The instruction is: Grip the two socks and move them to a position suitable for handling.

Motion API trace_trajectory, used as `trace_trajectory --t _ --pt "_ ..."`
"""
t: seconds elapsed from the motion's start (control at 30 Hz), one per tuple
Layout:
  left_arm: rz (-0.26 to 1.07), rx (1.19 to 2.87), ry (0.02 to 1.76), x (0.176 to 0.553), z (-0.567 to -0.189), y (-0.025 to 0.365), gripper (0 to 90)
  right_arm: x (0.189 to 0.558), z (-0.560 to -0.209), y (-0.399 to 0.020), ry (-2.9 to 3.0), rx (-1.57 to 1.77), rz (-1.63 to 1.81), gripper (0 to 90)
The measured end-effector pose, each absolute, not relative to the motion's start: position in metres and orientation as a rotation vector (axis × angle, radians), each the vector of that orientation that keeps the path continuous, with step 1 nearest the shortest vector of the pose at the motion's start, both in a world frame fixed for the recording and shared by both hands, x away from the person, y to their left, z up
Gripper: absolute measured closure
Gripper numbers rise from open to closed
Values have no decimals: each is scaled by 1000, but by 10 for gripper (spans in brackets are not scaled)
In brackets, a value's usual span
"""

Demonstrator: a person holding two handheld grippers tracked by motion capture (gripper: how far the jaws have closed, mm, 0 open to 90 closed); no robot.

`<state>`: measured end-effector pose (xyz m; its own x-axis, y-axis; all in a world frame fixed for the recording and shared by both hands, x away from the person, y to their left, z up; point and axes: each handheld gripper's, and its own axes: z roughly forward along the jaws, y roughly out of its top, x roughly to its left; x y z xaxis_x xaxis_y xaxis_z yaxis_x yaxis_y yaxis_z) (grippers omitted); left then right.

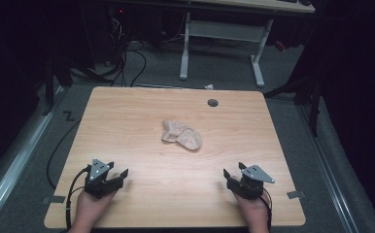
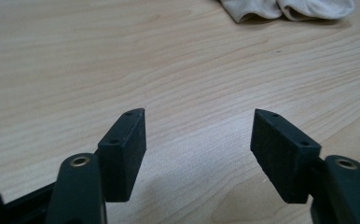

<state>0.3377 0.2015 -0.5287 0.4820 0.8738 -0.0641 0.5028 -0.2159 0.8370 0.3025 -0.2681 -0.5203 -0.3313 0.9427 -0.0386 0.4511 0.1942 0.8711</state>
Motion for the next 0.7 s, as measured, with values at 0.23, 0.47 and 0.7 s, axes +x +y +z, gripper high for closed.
trace_trajectory --t 0.23,0.47,0.7 --pt "549 1877 1136 336 -528 198 377 297 -521 -274 1865 1318 1089 351" --pt "596 1883 1088 336 -526 192 428 296 -524 -277 1874 1323 1103 340" --pt "523 1861 1108 341 -530 195 435 295 -521 -268 1901 1309 1121 335"
